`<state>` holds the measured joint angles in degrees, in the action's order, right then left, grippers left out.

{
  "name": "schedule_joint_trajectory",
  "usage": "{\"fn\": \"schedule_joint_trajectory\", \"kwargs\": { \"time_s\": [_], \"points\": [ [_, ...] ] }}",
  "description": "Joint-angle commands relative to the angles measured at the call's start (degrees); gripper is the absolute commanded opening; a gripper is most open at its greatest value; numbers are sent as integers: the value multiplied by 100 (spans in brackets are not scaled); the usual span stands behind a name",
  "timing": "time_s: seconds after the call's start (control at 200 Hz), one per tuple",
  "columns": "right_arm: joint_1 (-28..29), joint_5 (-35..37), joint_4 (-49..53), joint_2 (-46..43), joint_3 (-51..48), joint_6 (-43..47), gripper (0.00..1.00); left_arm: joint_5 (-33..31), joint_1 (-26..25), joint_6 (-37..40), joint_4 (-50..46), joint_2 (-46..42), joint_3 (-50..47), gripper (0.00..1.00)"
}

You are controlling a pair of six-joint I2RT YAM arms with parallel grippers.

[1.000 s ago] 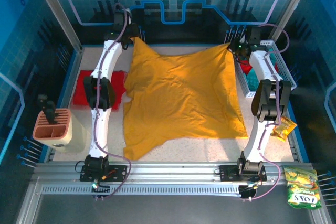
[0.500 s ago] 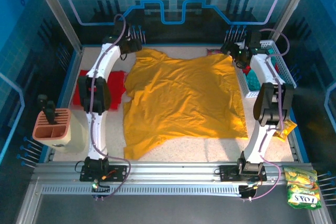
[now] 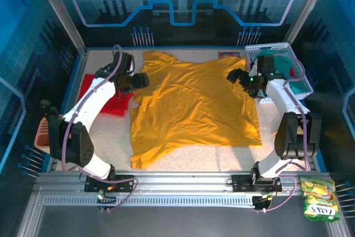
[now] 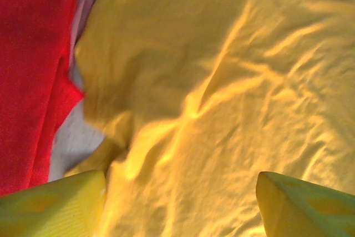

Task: Fold and stack the t-shirts

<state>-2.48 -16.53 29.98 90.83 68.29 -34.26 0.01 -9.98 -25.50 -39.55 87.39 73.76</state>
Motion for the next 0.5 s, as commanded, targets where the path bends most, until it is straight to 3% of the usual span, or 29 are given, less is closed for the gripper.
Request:
{"fn": "schedule_joint_trajectory", "kwargs": {
  "time_s": [0.0, 0.21, 0.495],
  "points": [
    [135, 82, 191, -487, -454, 105, 100, -75, -59, -590, -349, -692, -724, 72],
    [83, -585, 249, -382, -766, 209, 100, 139, -238, -920, -1042, -1444, -1384, 70],
    [675, -135, 248, -565, -892, 377, 100, 311, -604, -1269, -1249, -2255, -2272, 69]
  ]
}}
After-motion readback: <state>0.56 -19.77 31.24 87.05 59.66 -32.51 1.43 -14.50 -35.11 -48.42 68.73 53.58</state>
